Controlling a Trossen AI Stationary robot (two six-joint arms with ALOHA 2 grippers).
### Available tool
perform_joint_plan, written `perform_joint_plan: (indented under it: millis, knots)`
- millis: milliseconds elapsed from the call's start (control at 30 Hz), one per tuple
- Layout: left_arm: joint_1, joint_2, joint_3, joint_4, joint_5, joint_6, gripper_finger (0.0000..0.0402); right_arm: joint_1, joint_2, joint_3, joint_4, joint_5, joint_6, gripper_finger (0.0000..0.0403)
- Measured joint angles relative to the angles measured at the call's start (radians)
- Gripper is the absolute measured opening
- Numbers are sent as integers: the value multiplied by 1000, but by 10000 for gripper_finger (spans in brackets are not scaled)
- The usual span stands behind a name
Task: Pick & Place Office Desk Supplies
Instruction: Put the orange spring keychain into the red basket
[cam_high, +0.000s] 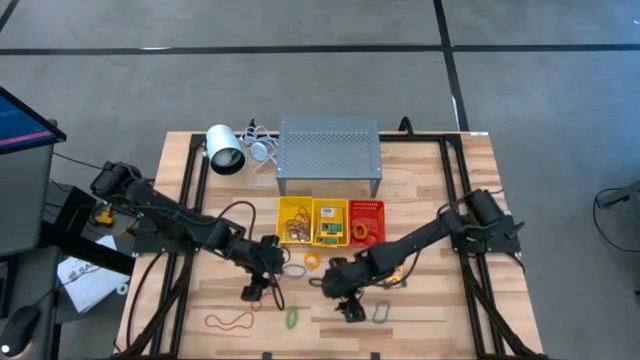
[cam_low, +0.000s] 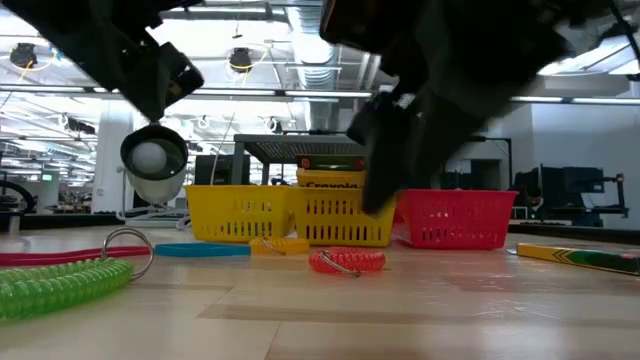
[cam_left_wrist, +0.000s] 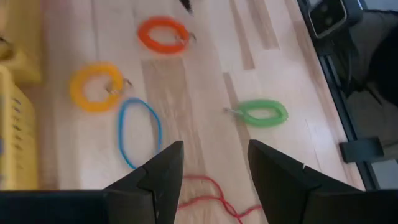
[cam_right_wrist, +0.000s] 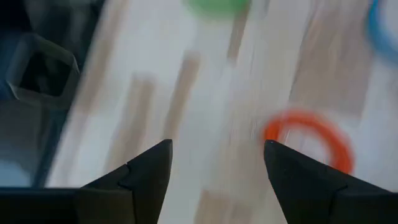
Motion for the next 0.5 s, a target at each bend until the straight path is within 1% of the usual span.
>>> perform_joint_plan:
  millis: [67, 133, 200, 300, 333, 400, 500]
  knots:
    - [-11, 1, -16, 18, 0, -8, 176, 5, 37, 41, -29, 17, -2, 249]
    - [-25, 1, -21, 20, 0, -23, 176, 9, 41, 48, -76, 71, 0, 249]
    - [-37, 1, -26, 25, -1, -30, 176, 15, 41, 52, -67, 138, 1, 249]
    - [-58, 1, -27, 34, -2, -40, 176, 25, 14, 52, -84, 271, 0, 249]
    - [-63, 1, -27, 38, -2, -50, 176, 25, 9, 54, -75, 293, 0, 249]
    - [-74, 1, -27, 49, -6, -58, 176, 32, 1, 53, -83, 319, -5, 249]
    - [-90, 1, -27, 53, -10, -78, 176, 37, 20, 53, -70, 313, -7, 249]
